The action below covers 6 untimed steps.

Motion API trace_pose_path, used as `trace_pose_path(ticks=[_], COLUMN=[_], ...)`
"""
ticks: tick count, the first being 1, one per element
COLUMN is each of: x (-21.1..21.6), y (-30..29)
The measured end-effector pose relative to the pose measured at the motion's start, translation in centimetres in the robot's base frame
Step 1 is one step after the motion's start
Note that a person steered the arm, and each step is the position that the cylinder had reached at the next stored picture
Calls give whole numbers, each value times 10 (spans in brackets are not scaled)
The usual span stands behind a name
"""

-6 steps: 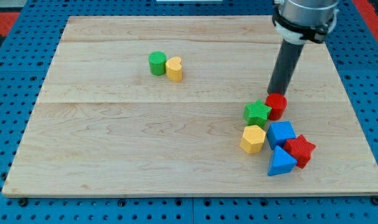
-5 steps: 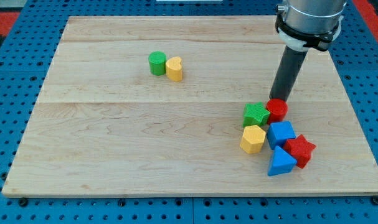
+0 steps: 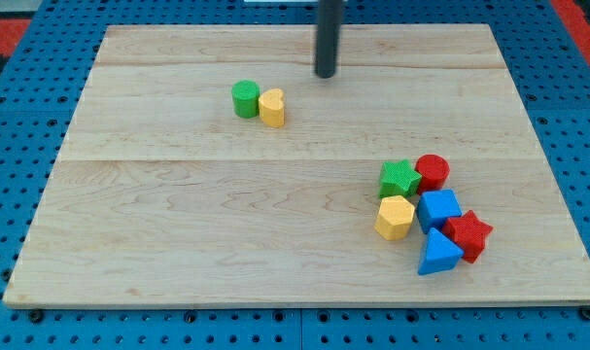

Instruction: Separate the green circle and the yellow heart

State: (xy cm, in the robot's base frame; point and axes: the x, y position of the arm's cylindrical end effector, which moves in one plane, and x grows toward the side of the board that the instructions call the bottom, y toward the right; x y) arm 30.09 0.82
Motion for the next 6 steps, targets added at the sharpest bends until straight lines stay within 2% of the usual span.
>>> trace_pose_path(ticks=[4,5,6], x=[14,41,81], y=[-119,-109,-34])
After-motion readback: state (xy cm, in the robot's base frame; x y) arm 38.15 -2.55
